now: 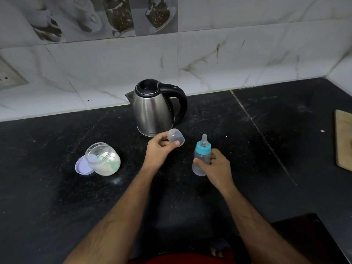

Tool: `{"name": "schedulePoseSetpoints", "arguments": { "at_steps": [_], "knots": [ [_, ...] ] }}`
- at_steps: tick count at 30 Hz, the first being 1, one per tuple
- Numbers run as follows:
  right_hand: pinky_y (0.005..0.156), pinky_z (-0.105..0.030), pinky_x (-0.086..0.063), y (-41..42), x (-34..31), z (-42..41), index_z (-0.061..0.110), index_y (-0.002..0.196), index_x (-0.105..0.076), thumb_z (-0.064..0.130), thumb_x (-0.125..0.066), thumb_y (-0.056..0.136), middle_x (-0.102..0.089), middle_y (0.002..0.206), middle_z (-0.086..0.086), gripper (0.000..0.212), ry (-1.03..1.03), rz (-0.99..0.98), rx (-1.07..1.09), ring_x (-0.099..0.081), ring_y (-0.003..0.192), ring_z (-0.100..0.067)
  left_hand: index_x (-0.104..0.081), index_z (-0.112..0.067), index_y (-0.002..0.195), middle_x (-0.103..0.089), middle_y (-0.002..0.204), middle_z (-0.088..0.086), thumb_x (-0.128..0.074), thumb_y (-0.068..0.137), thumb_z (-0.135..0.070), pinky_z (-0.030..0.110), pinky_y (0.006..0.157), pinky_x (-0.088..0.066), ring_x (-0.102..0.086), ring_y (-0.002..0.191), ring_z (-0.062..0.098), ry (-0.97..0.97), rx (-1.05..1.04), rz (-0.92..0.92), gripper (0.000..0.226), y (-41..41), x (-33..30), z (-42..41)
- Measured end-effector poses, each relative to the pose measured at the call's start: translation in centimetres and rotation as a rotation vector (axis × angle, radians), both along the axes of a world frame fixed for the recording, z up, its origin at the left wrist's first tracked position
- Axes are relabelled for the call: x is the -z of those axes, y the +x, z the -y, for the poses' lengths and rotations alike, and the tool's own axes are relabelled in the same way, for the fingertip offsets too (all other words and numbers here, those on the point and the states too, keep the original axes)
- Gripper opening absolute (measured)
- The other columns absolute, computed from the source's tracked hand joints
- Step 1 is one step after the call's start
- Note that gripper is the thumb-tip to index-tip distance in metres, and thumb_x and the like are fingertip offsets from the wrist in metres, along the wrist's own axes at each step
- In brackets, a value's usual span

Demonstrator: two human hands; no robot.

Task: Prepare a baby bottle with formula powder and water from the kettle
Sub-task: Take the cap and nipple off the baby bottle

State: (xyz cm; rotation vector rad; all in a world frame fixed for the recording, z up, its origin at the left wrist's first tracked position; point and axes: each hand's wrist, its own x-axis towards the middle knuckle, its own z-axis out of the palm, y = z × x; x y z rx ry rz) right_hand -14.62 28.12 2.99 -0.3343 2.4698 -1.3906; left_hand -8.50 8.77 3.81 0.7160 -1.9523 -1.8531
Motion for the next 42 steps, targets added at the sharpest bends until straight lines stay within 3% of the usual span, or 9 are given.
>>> {"name": "schedulePoseSetpoints", "arguments": {
  "at_steps": [3, 9, 18, 23, 28, 32, 36, 39, 42],
  "knots": [
    [0.097, -0.037, -0.054, -0.8, -0.1, -0.7, 0.018, 0.127, -0.055, 0.028, -0.081, 0.078, -0.063, 0.127, 0.001, 0.056, 0.002, -0.019, 0.017, -0.061, 0.116, -0.014, -0.069, -0.026, 0.117, -0.073, 0.094, -0.008, -0.083, 0.076, -0.023, 0.026, 0.084, -0.054, -0.066, 0.086, 0.007, -0.218, 0.031, 0.167, 0.044, -1.4, 1.9, 0.2],
    [0.093, -0.035, -0.055, -1.6, 0.2, -1.3, 0.018, 0.121, -0.058, 0.029, -0.083, 0.075, -0.066, 0.119, 0.002, 0.053, 0.012, -0.046, 0.018, -0.063, 0.109, -0.013, -0.066, -0.026, 0.123, -0.067, 0.115, -0.009, -0.084, 0.074, -0.027, 0.023, 0.085, -0.05, -0.062, 0.095, 0.004, -0.469, 0.147, 0.332, 0.053, -3.4, 4.3, -0.1],
    [0.09, -0.027, -0.053, -1.5, 0.2, -1.7, 0.02, 0.121, -0.057, 0.03, -0.083, 0.076, -0.064, 0.12, 0.004, 0.053, 0.001, -0.05, -0.023, -0.061, 0.109, -0.01, -0.056, -0.024, 0.137, -0.067, 0.125, -0.005, -0.082, 0.077, -0.029, 0.03, 0.092, -0.05, -0.062, 0.106, 0.011, -0.556, 0.171, 0.43, 0.066, -3.9, 5.3, -0.8],
    [0.089, -0.027, -0.053, -1.2, 0.2, -1.5, 0.021, 0.122, -0.056, 0.03, -0.082, 0.077, -0.064, 0.12, 0.005, 0.052, 0.011, -0.064, -0.05, -0.061, 0.109, -0.009, -0.038, -0.021, 0.15, -0.053, 0.142, 0.002, -0.082, 0.077, -0.029, 0.032, 0.096, -0.049, -0.06, 0.113, 0.015, -0.517, 0.126, 0.433, 0.085, -3.0, 4.8, -1.1],
    [0.091, -0.031, -0.054, -0.9, 0.1, -1.0, 0.024, 0.118, -0.056, 0.03, -0.082, 0.076, -0.065, 0.115, 0.008, 0.049, -0.023, -0.01, -0.096, -0.063, 0.106, -0.007, -0.063, -0.017, 0.128, -0.067, 0.122, -0.003, -0.071, 0.087, -0.036, 0.013, 0.077, -0.046, -0.063, 0.087, 0.0, -0.437, -0.086, 0.229, 0.046, -0.7, 3.3, -2.2],
    [0.087, -0.028, -0.055, -0.2, -0.5, 0.1, 0.025, 0.113, -0.06, 0.029, -0.082, 0.077, -0.068, 0.108, 0.01, 0.042, -0.101, 0.065, -0.184, -0.065, 0.1, -0.003, -0.07, -0.029, 0.107, -0.072, 0.108, -0.011, -0.065, 0.092, -0.036, 0.026, 0.095, -0.052, -0.065, 0.1, -0.005, -0.124, 0.03, 0.063, 0.018, 0.8, 0.2, -2.8],
    [0.084, -0.028, -0.054, 1.1, -2.4, 1.0, 0.025, 0.114, -0.062, 0.025, -0.075, 0.084, -0.071, 0.105, 0.005, 0.033, -0.251, 0.192, -0.366, -0.068, 0.098, -0.005, -0.058, -0.033, 0.124, -0.062, 0.132, -0.009, -0.064, 0.081, -0.056, 0.032, 0.109, -0.044, -0.057, 0.123, 0.002, 0.096, 0.296, 0.001, 0.049, 1.9, -2.5, -2.1],
    [0.084, -0.028, -0.055, 2.1, -3.9, 2.0, 0.018, 0.117, -0.063, 0.019, -0.069, 0.09, -0.071, 0.108, -0.004, 0.027, -0.378, 0.247, -0.519, -0.069, 0.101, -0.017, -0.049, -0.025, 0.139, -0.05, 0.146, -0.006, -0.074, 0.064, -0.072, 0.029, 0.112, -0.039, -0.047, 0.135, 0.006, 0.161, 0.43, 0.008, 0.093, 2.8, -4.0, -1.4],
    [0.088, -0.027, -0.054, 3.0, -4.6, 3.0, 0.02, 0.126, -0.059, 0.027, -0.065, 0.09, -0.071, 0.115, 0.002, 0.038, -0.447, 0.327, -0.626, -0.067, 0.109, -0.014, -0.059, -0.02, 0.133, -0.055, 0.144, 0.0, -0.073, 0.069, -0.068, 0.036, 0.112, -0.041, -0.051, 0.133, 0.015, 0.172, 0.503, -0.048, 0.081, 3.6, -5.5, -0.9]
  ]
}}
